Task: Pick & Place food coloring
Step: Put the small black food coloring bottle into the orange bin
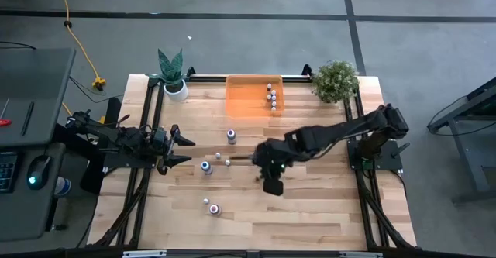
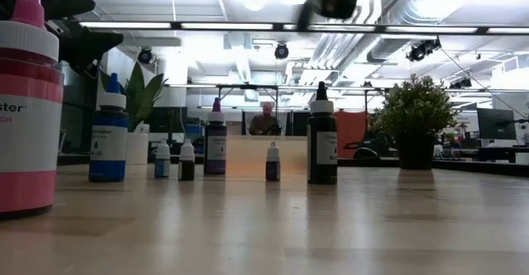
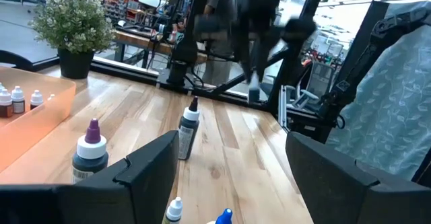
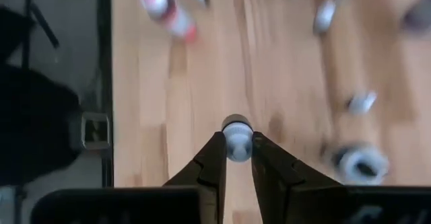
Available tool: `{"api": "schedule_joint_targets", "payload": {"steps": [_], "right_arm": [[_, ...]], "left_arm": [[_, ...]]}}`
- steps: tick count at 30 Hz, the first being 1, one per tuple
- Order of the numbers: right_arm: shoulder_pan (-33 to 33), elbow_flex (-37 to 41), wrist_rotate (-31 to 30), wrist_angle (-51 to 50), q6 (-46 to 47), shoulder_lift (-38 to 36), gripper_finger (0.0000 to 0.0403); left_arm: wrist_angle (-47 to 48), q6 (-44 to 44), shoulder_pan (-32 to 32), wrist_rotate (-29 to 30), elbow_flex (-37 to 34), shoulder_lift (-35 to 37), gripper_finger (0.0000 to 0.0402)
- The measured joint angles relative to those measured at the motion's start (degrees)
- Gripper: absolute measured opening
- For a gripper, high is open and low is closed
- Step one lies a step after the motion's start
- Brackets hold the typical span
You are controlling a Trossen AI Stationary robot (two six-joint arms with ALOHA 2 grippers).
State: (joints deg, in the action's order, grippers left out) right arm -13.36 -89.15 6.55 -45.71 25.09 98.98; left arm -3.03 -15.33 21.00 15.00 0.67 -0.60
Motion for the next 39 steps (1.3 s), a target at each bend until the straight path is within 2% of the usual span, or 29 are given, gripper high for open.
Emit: {"api": "schedule_joint_targets", "payload": {"steps": [6, 12, 16, 23, 26, 31, 39], "right_arm": [[2.7, -8.9, -0.9, 0.0, -7.5, 0.0, 0.0043], [5.9, -14.5, -1.4, 0.0, -16.1, 0.0, 0.0047], [8.4, -16.5, -6.7, 1.6, -23.8, 0.0, 0.0046], [13.6, -16.9, -21.9, 5.9, -34.1, 0.0, 0.0045], [16.5, -16.9, -25.7, 6.7, -36.8, 0.0, 0.0049], [20.9, -16.9, -26.1, 6.7, -37.7, 0.1, 0.0046], [27.2, -16.9, -24.0, 6.6, -33.3, 1.5, 0.0048]], "left_arm": [[0.0, 0.0, 0.0, 0.0, 0.0, 0.0, 0.0271], [0.0, 0.0, 0.0, 0.0, 0.0, 0.0, 0.0271], [0.0, 0.0, 0.0, 0.0, 0.0, 0.0, 0.0271], [0.0, 0.0, 0.0, 0.0, 0.0, 0.0, 0.0271], [0.0, 0.0, 0.0, 0.0, 0.0, 0.0, 0.0271], [0.0, 0.0, 0.0, 0.0, 0.0, 0.0, 0.0271], [0.0, 0.0, 0.0, 0.0, 0.0, 0.0, 0.0271]]}}
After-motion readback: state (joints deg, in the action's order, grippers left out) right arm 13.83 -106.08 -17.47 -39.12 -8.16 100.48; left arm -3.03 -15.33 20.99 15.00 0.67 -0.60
